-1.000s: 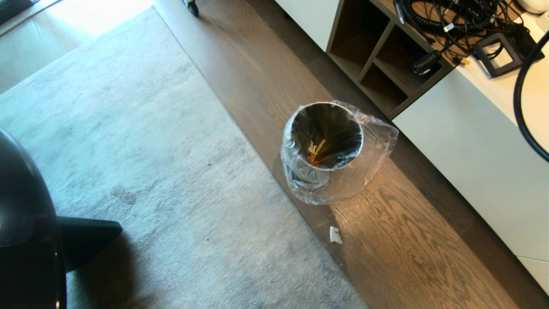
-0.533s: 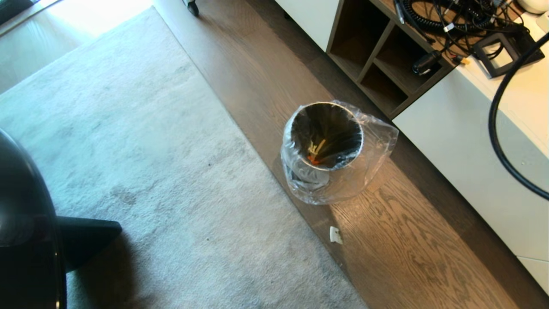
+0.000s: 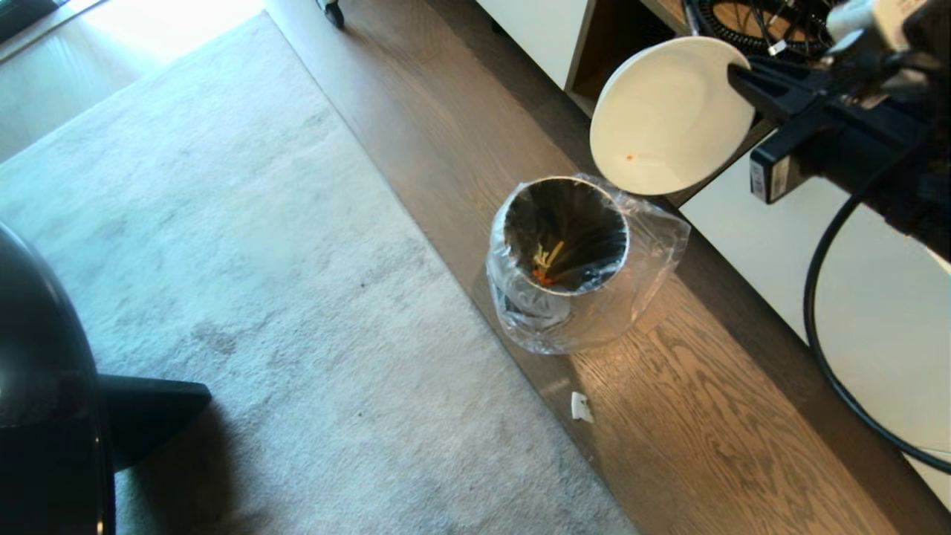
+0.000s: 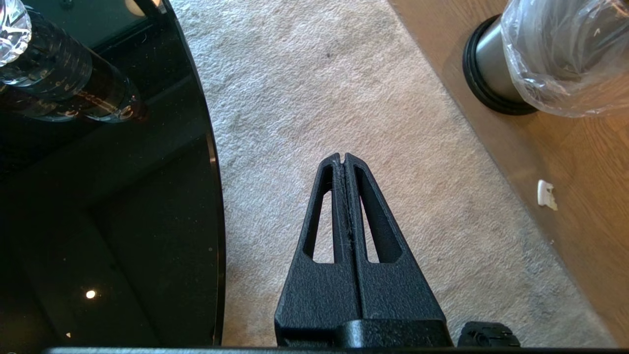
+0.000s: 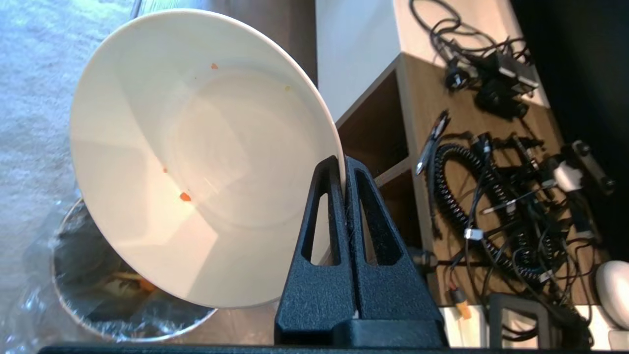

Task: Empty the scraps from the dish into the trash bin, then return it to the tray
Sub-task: Put the bowl back to the table

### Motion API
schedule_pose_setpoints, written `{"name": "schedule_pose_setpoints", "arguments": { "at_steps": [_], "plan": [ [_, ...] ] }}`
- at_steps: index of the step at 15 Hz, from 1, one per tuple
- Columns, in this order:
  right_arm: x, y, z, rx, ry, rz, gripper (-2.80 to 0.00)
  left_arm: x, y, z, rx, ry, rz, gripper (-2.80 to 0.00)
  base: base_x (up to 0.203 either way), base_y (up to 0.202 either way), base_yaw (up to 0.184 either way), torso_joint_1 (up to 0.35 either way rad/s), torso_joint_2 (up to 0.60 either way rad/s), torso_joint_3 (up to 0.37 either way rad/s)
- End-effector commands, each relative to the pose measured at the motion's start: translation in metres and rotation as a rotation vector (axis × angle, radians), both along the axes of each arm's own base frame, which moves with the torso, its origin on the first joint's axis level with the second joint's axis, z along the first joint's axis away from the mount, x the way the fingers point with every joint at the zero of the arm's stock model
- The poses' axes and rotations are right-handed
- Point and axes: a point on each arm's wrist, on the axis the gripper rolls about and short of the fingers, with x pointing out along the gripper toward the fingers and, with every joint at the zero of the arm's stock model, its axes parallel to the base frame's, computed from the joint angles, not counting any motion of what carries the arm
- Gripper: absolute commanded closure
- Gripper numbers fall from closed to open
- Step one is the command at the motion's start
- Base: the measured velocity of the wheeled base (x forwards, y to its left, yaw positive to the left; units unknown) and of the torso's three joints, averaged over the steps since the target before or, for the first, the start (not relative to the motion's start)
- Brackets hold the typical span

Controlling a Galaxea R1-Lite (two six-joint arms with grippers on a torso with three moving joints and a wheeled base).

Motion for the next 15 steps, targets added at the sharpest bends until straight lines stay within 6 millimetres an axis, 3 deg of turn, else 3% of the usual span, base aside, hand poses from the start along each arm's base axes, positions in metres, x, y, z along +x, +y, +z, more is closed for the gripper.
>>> {"name": "schedule_pose_setpoints", "arguments": {
  "at_steps": [1, 10, 13, 15],
  "plan": [
    [0.008, -0.001, -0.019, -0.034, 0.057, -0.022, 0.0, 0.0, 0.0, 0.0, -0.001, -0.001, 0.0, 0.0, 0.0, 0.0, 0.0, 0.0, 0.0, 0.0],
    [0.016, -0.031, -0.097, -0.156, 0.307, -0.149, 0.0, 0.0, 0.0, 0.0, 0.0, -0.001, 0.0, 0.0, 0.0, 0.0, 0.0, 0.0, 0.0, 0.0],
    [0.001, -0.049, -0.128, -0.183, 0.425, -0.19, 0.0, 0.0, 0.0, 0.0, 0.0, -0.001, 0.0, 0.0, 0.0, 0.0, 0.0, 0.0, 0.0, 0.0],
    [-0.007, -0.068, -0.136, -0.185, 0.503, -0.256, 0.0, 0.0, 0.0, 0.0, -0.001, -0.001, 0.0, 0.0, 0.0, 0.0, 0.0, 0.0, 0.0, 0.0]
  ]
}}
